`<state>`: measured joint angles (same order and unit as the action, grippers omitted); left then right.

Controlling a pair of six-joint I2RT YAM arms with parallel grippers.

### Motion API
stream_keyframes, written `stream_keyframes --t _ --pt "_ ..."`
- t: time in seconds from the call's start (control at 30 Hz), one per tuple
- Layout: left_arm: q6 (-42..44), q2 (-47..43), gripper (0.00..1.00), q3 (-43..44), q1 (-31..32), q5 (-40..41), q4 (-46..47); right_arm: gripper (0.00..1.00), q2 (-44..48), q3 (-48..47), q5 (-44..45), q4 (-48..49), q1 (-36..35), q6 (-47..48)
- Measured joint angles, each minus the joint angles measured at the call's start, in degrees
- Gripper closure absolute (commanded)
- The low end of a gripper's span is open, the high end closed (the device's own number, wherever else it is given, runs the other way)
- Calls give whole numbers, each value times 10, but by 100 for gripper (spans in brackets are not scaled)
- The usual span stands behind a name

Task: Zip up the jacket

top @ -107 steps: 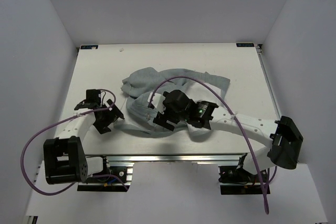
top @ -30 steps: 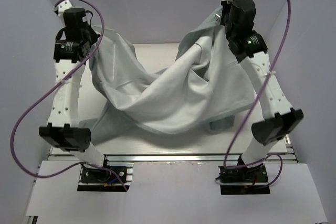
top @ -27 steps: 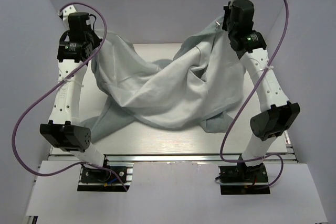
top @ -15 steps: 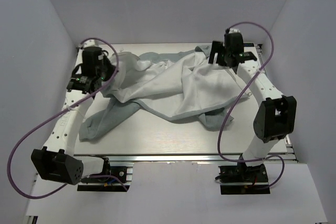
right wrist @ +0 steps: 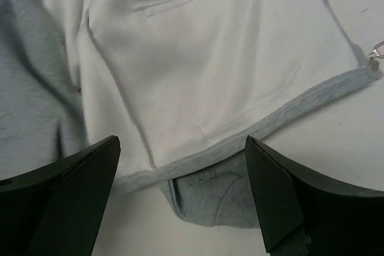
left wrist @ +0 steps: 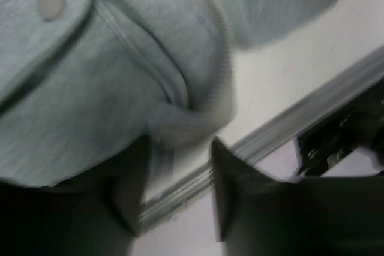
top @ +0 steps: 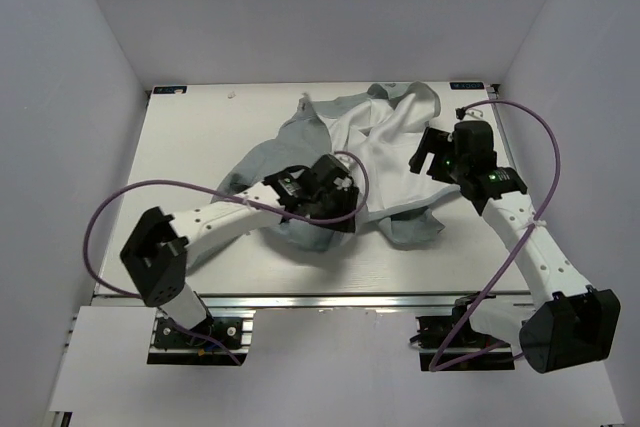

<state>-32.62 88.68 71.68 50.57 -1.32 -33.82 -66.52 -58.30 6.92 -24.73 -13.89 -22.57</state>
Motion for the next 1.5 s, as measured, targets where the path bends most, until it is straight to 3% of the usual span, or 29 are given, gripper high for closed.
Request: stream_keyframes --t 0.03,0.07,0.23,0.37,0.53,0.63,0.7,0.93,1.07,1.13,1.23,1.27,1.37,1.4,1.5 --pt "2 21 7 0 16 -10 -11 11 3 3 -7 -1 0 -2" --pt "3 35 2 0 26 -17 -24 11 10 9 -17 -2 0 -5" --pt "14 0 2 9 27 0 -70 11 25 24 -61 -2 0 -8" --pt "21 -53 2 82 9 64 -87 11 24 32 -78 -2 0 -7" --pt "30 -40 2 171 -140 80 -60 11 7 31 -40 5 0 9" --pt "59 40 2 225 -231 87 -51 11 -37 0 -3 12 5 31" --pt "87 105 2 257 -258 84 -39 11 -90 -45 6 21 19 51" --pt "150 324 2 407 -282 -13 -44 11 -317 -243 -7 36 93 117" --pt "161 396 3 453 -284 -57 -39 11 -442 -334 -24 43 113 184" --pt "161 418 12 461 -286 -68 -38 11 -502 -391 -38 41 115 217" --pt "153 449 36 473 -290 -74 -33 11 -591 -495 -61 34 115 248" --pt "148 456 49 475 -291 -75 -28 13 -618 -532 -66 37 114 253" --pt "125 470 68 475 -301 -82 -2 53 -674 -607 -78 48 112 256" --pt "117 474 76 475 -304 -85 10 74 -686 -624 -83 52 112 255" --pt "89 484 97 477 -315 -104 59 93 -695 -633 -98 53 113 241"
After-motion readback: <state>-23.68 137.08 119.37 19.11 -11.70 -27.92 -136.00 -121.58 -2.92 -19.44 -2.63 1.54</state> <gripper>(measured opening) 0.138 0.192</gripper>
